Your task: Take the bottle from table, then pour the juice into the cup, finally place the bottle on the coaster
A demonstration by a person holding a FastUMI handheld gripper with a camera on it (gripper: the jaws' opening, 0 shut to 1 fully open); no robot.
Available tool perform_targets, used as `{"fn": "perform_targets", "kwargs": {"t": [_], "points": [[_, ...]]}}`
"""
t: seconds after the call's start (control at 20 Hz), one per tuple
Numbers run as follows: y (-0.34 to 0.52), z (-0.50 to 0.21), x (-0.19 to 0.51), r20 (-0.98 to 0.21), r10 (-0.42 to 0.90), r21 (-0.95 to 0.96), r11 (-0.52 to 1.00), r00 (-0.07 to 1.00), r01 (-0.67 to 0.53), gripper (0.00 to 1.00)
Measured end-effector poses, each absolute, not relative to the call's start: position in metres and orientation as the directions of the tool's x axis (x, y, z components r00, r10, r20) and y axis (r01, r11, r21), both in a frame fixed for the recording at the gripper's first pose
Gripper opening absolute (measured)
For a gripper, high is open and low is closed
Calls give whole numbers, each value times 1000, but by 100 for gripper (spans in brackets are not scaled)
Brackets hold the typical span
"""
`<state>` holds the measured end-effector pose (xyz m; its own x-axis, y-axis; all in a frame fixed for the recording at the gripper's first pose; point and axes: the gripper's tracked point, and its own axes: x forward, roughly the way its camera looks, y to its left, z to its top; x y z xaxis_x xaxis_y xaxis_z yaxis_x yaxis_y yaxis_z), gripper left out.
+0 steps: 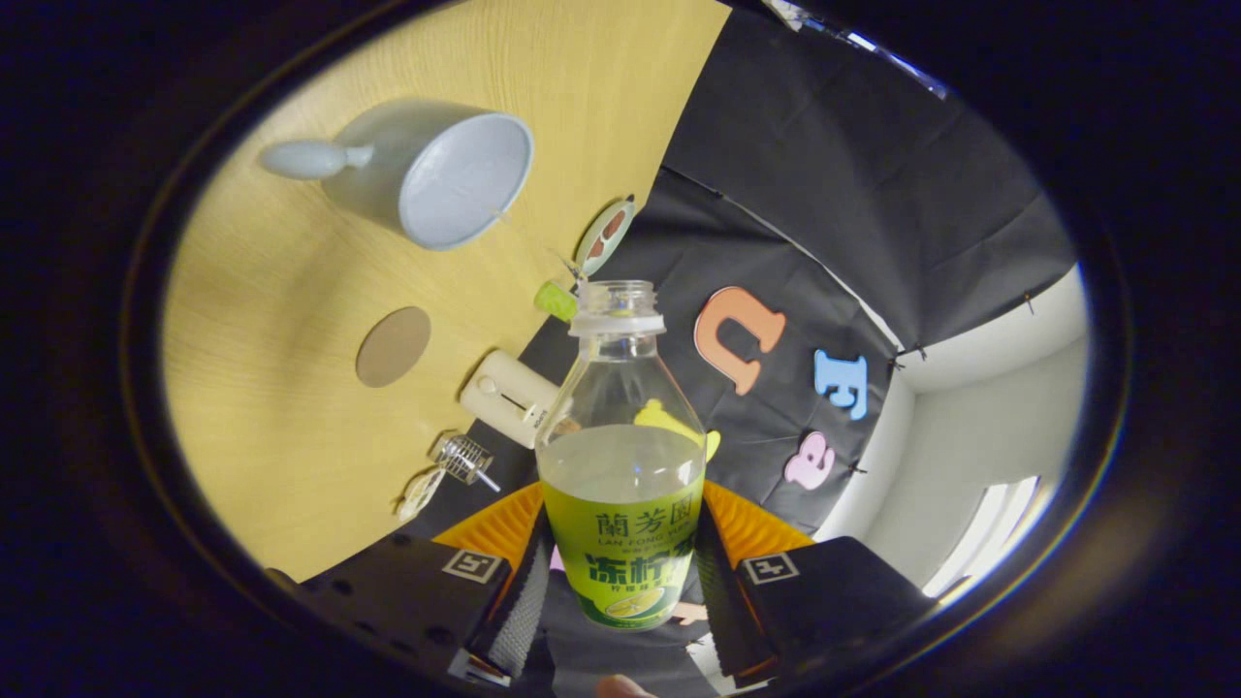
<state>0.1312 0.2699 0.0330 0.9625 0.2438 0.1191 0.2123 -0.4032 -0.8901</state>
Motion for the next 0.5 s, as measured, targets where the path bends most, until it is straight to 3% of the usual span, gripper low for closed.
{"fn": "perform_targets", "kwargs": {"t": [0.5], "points": [[277, 33, 129, 132, 276, -872, -425, 952, 244, 75]]}}
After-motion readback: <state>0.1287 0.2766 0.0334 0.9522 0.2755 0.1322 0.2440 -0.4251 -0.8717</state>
